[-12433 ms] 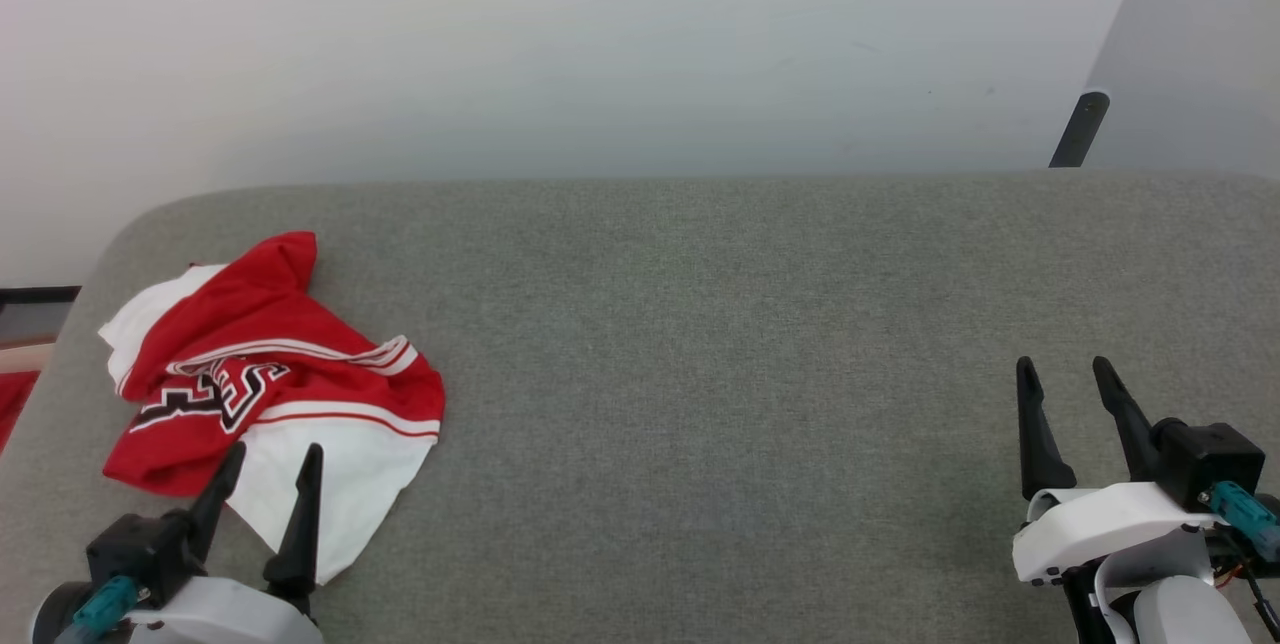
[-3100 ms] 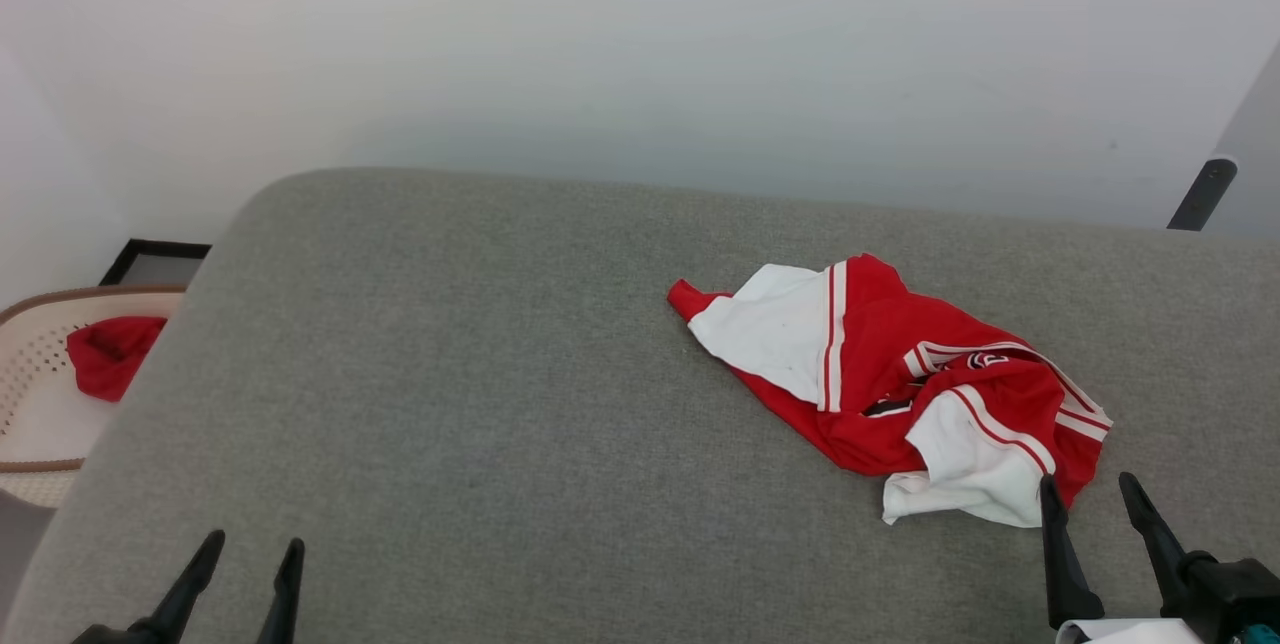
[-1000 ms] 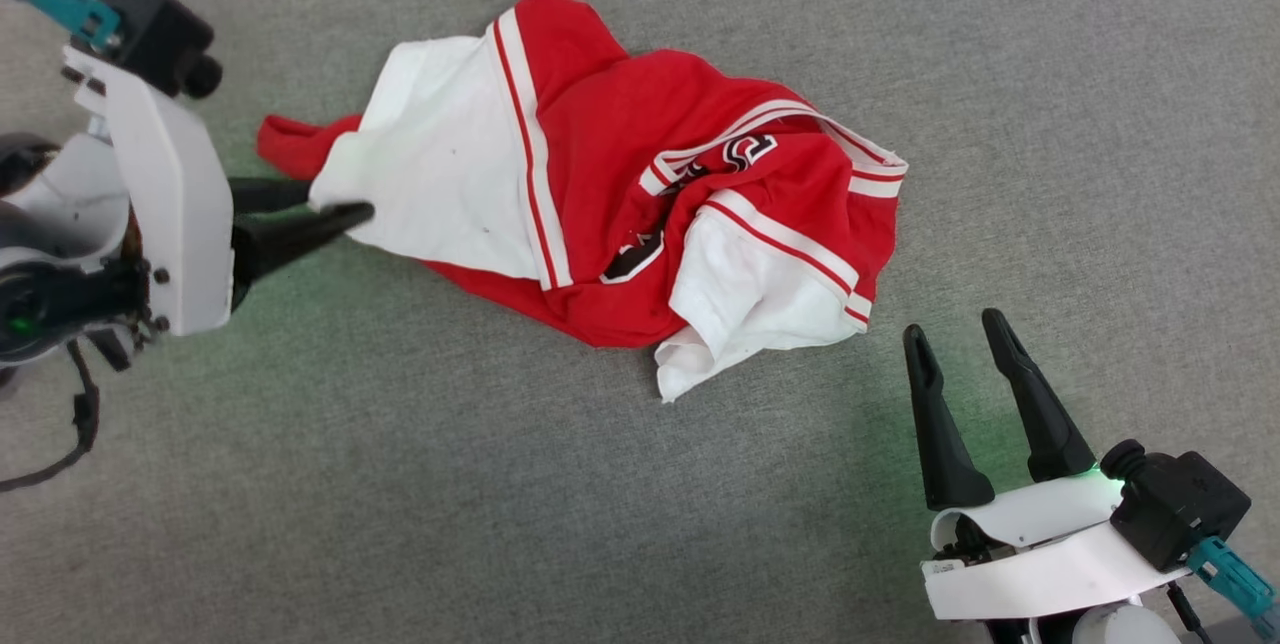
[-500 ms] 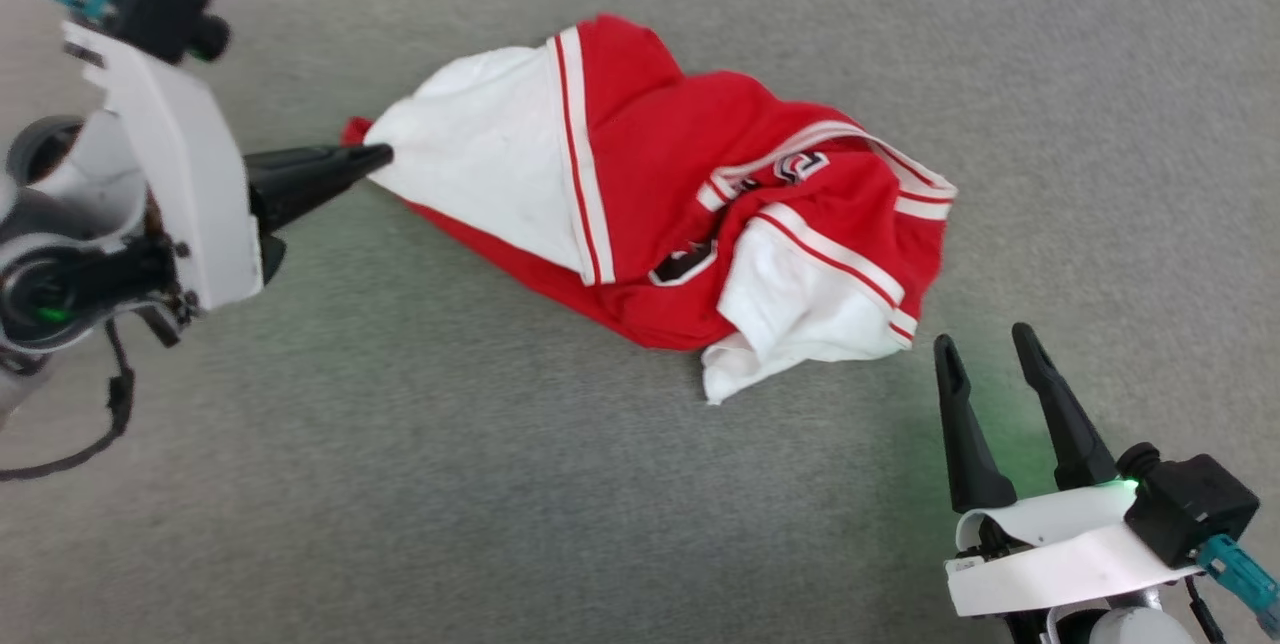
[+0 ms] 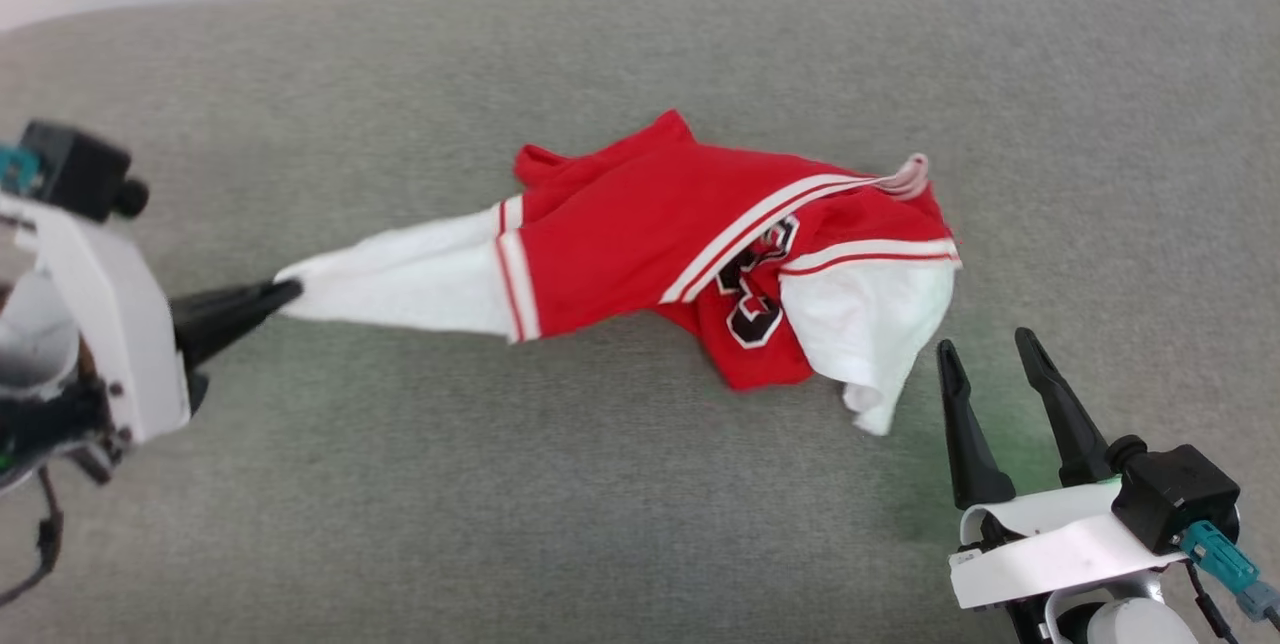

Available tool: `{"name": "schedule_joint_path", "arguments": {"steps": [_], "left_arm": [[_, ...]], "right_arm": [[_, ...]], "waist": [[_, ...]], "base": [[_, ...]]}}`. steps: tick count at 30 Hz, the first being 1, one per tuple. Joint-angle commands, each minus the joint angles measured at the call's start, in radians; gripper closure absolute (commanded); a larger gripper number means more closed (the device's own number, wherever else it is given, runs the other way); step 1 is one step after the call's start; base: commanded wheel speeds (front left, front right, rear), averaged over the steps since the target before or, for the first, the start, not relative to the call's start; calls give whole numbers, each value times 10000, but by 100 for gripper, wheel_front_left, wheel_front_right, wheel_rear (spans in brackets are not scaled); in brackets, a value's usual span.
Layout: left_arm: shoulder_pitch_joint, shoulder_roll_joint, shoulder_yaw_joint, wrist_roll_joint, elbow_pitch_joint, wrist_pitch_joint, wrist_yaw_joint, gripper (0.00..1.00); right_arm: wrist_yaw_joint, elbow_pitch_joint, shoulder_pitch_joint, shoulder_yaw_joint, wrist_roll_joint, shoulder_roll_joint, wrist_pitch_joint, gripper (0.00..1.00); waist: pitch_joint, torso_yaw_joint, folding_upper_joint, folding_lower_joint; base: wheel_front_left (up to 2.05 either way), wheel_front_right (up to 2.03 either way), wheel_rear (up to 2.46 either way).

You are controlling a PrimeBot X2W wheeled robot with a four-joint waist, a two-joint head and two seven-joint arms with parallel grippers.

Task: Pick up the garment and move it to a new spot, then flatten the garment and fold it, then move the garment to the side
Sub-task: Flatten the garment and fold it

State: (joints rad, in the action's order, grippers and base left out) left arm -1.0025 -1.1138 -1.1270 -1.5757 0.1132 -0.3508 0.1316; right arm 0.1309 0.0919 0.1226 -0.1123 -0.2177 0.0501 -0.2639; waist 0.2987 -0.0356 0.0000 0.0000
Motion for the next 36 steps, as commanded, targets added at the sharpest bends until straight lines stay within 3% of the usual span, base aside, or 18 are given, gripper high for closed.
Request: {"name": "schedule_joint_path", "arguments": {"steps": [1, 9, 19, 23, 25, 26, 27, 32, 36], "left_arm": [[206, -57, -42, 12, 133, 102, -18, 100], [881, 85, -65, -730, 2135, -199, -17, 100], [1281, 921, 38, -625, 4149, -180, -18, 100], [1378, 1255, 200, -723, 4900, -102, -18, 81], [1410, 1407, 359, -847, 5172, -21, -18, 51], [1410, 1463, 433, -836, 5270, 31, -18, 17], [1417, 1518, 506, -832, 5326, 109, -18, 1], [1490, 1568, 834, -590, 5273, 729, -17, 0], [1597, 1401, 1137, -38, 4728, 2082, -18, 0]], "right_arm": [[-3, 21, 91, 24, 69, 2, -8, 0], [-3, -2, -33, 122, 232, -2, -8, 0], [-3, -134, -137, -2, 296, 1, -8, 0], [-3, -190, -136, -4, 379, -1, -8, 0], [-3, -209, -109, -51, 496, -1, -8, 0], [-3, -213, -84, -81, 556, -1, -8, 0], [-3, -207, -45, -111, 620, -1, -8, 0], [-3, -36, 93, -293, 962, -1, -8, 0], [-5, 296, 167, -540, 1288, -1, -8, 0]], "waist": [[-278, 315, 0, 0], [-245, 273, 0, 0], [-42, 17, 0, 0], [67, -80, 0, 0], [87, -101, 0, 0], [83, -103, 0, 0], [74, -96, 0, 0], [-120, 58, 0, 0], [-372, 284, 0, 0]], "base": [[0, 0, 0], [0, 0, 0], [0, 0, 0], [0, 0, 0], [0, 0, 0], [0, 0, 0], [0, 0, 0], [0, 0, 0], [0, 0, 0]]}}
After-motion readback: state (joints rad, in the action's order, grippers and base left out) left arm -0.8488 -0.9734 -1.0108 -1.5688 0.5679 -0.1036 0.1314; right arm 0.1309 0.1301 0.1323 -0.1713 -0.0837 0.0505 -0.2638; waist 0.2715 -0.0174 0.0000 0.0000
